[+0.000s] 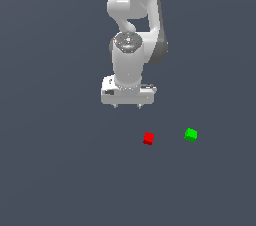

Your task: Stack the red cube on top of the green cube.

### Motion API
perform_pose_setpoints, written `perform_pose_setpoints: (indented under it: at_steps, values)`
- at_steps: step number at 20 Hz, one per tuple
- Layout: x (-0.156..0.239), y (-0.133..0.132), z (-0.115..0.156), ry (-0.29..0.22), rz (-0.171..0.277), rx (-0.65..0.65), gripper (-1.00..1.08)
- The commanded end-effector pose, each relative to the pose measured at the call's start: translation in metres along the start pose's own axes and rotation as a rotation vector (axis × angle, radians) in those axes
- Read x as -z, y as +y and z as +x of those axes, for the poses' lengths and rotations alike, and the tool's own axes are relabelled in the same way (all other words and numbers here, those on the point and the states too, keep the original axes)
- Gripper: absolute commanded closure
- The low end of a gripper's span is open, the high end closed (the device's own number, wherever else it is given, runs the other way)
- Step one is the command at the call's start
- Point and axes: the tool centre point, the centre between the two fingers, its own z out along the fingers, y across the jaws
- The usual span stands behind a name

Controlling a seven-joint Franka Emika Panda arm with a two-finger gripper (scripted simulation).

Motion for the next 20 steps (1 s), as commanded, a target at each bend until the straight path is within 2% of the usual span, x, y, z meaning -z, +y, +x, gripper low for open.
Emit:
perform_pose_setpoints:
  at_steps: [1, 10, 20]
  values:
    - [0.0, 0.0, 0.0, 0.0, 0.0, 0.0, -0.92]
    - [-0.01, -0.013, 0.008, 0.002, 0.002, -0.034, -0.92]
    - [-0.045, -0.054, 0.039, 0.01, 0.007, -0.152, -0.92]
